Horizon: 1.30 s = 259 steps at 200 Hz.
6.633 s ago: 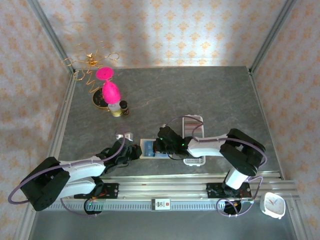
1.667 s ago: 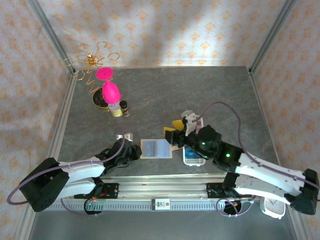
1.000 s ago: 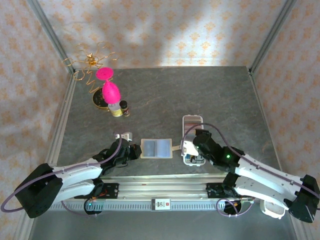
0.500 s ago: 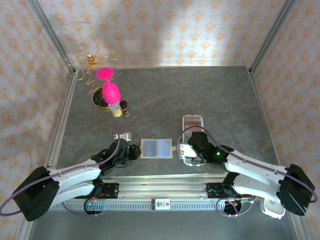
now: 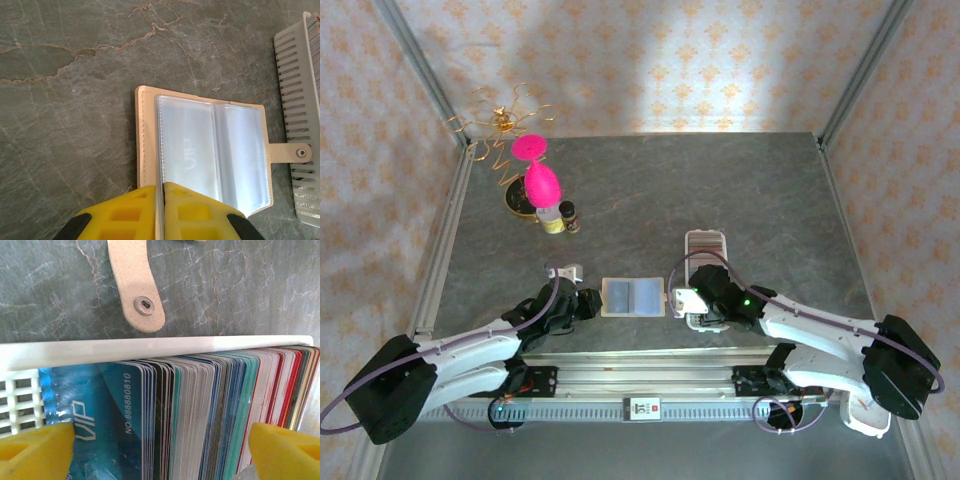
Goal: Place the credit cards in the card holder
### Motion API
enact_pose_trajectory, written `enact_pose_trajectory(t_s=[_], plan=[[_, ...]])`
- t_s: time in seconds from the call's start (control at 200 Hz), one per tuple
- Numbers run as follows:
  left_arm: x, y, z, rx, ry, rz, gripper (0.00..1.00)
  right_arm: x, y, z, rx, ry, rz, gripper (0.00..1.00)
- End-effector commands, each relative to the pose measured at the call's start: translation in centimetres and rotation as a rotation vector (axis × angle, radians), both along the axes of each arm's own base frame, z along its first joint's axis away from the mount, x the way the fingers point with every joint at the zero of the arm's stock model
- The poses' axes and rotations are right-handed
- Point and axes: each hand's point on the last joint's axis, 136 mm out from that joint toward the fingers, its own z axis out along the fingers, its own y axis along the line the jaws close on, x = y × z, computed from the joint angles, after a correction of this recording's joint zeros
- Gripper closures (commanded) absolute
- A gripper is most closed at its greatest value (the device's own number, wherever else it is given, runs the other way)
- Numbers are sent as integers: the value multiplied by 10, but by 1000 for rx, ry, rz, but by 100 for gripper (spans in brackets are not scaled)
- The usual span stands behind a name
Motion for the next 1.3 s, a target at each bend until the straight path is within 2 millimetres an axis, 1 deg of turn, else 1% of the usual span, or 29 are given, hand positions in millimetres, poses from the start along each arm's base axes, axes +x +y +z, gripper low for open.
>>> enact_pose_trajectory(t_s=[0.0,0.05,0.145,0.27,0.355,0.501,0.551,0.606,0.786,0.831,1.161,1.196,1.291], plan=[[-4,3,-5,19,6,1,88,8,2,14,22,-51,-17,14],[-4,3,-5,19,8,-1,88,8,1,16,25,-55,-22,16],[-4,3,-5,18,9,1,88,8,1,18,32,-62,-22,23],[-4,2,-4,14,9,1,88,6,1,17,36,-54,-16,29],[-3,2,-3,14,10,1,88,5,1,16,41,-49,-10,37],[-3,2,-2,15,7,2,88,1,2,15,44,-34,-3,46],[-2,1,-2,14,7,1,89,0,2,14,45,-30,0,47],[-2,1,-1,14,7,1,89,0,1,14,44,-28,3,50],[-1,0,-1,16,7,-1,89,-3,0,12,41,-19,4,52],[-1,0,-1,15,7,-1,89,-3,0,11,40,-18,4,54],[-2,0,-2,14,10,-2,89,-5,-3,9,31,-10,2,60],[-2,0,-2,14,10,-2,90,-5,-3,8,30,-10,1,62],[-2,0,-1,13,9,-2,90,-5,-3,8,29,-7,0,64]])
